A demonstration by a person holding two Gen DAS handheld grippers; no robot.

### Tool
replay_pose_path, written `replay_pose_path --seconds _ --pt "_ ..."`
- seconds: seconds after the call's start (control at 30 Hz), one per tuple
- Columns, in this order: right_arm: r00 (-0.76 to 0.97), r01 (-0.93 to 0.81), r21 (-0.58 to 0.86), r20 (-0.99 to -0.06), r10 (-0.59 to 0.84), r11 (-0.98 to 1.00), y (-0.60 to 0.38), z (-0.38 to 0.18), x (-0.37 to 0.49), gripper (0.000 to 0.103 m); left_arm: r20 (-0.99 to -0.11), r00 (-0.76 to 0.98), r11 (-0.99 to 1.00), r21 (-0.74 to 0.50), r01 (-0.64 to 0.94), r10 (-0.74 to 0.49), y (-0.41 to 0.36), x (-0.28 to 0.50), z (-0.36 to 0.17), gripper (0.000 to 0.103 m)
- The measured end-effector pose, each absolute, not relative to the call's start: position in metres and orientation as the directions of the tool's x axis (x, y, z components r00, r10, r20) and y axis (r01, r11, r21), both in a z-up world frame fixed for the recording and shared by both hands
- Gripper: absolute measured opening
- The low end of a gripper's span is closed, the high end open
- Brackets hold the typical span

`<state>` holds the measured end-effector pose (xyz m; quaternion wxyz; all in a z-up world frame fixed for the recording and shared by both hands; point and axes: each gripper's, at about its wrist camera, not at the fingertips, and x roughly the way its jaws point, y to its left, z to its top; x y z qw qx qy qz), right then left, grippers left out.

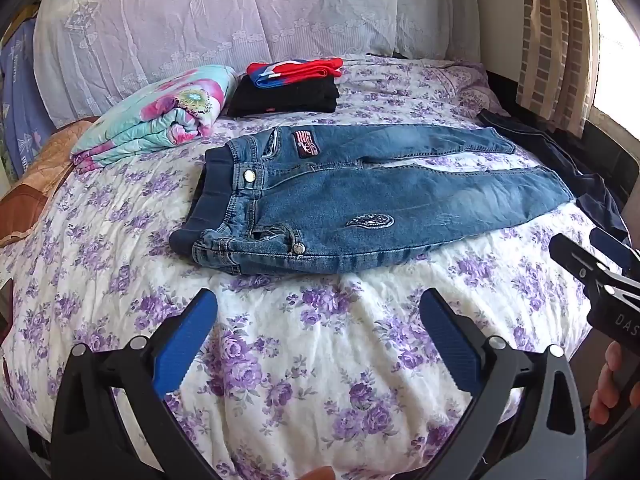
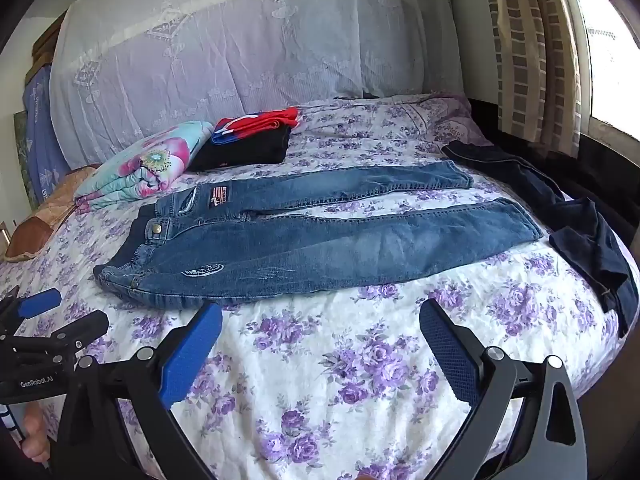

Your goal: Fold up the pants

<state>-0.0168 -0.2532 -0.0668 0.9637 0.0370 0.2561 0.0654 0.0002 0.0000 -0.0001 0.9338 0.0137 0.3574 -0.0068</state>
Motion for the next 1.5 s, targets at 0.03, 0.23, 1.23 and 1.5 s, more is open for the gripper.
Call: replay_pose_path --seconds 0.03,0.23,1.23,1.5 --pt "0.861 -0.107 0.103 -0.489 0.144 0.989 -0.253 -0.067 -0.016 0.1 -0.668 0.744 1.0 0.022 0.023 -0.002 0.0 0.0 0.0 0.099" --pt "0.859 -0.109 0.105 -0.49 0.146 0.989 -0.253 -0.069 -0.015 0.1 -0.67 0.743 0.999 0.023 0.024 -0.002 0.0 0.0 0.0 0.099" --pt "0.857 -0.112 0.104 -0.492 0.149 0.988 -0.253 -0.068 -0.015 0.1 -0.678 0.735 0.999 0.016 0.028 -0.01 -0.005 0.0 -0.007 0.099" --pt "0.856 -0.11 0.105 -0.495 0.148 0.988 -0.253 -0.068 -0.015 0.1 -0.679 0.734 0.999 0.016 0.03 -0.011 -0.007 0.0 -0.007 0.099"
